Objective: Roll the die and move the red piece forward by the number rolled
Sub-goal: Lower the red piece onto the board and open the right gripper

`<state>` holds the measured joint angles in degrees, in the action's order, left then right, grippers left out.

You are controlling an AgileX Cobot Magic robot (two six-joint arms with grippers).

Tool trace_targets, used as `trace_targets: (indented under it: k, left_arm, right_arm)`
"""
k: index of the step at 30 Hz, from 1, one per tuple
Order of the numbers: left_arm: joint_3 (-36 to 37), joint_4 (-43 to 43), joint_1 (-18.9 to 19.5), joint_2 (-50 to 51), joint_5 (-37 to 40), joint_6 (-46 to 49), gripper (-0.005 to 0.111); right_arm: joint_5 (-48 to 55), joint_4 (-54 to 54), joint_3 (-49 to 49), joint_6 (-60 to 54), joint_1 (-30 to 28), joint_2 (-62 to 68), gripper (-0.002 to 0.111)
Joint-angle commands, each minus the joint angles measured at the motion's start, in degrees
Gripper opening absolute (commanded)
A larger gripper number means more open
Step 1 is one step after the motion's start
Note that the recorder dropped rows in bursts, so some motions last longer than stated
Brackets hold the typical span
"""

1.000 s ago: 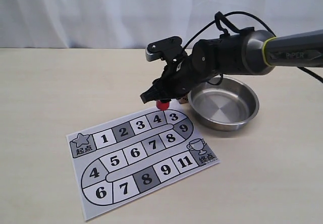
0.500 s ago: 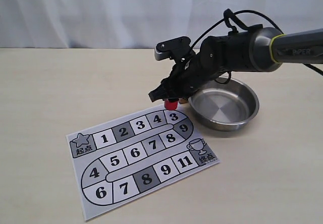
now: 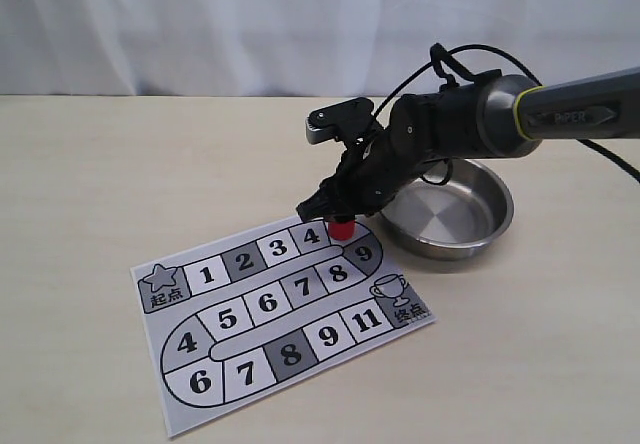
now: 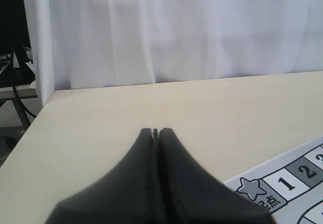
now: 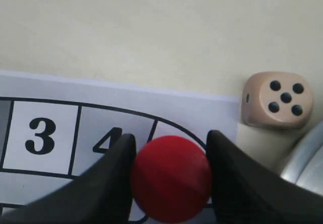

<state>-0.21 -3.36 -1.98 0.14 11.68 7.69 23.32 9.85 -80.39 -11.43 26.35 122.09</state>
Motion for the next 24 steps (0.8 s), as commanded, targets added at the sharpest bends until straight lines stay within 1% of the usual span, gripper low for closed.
trace_targets:
  k: [1, 3, 5, 16, 21, 24]
  left_arm:
    - [0.21, -0.23, -0.18, -0.14, -0.41, -0.28, 0.0]
    - [0.21, -0.23, -0.18, -0.14, -0.41, -0.28, 0.0]
    - [0.21, -0.23, -0.18, -0.14, -0.41, -0.28, 0.0]
    - [0.21, -0.12, -0.18, -0.14, -0.41, -0.28, 0.0]
    - [0.21, -0.12, -0.18, -0.14, -0.41, -0.28, 0.0]
    - [0.21, -0.12, -0.18, -0.14, -0.41, -0.28, 0.0]
  right_arm:
    - [0.58, -0.41, 0.14, -0.2, -0.3, 0.02, 0.004]
    - [0.58, -0.41, 0.14, -0.19, -0.3, 0.02, 0.004]
    - [0.7, -0.41, 0.14, -0.19, -0.3, 0.02, 0.008]
    - [0.33, -0.41, 0.14, 0.73, -0.3, 0.02, 0.049]
    - [-0.52, -0.41, 0.03, 0.73, -0.3, 0.02, 0.064]
    - [-0.57, -0.41, -0.33, 0.73, -0.3, -0.08, 0.068]
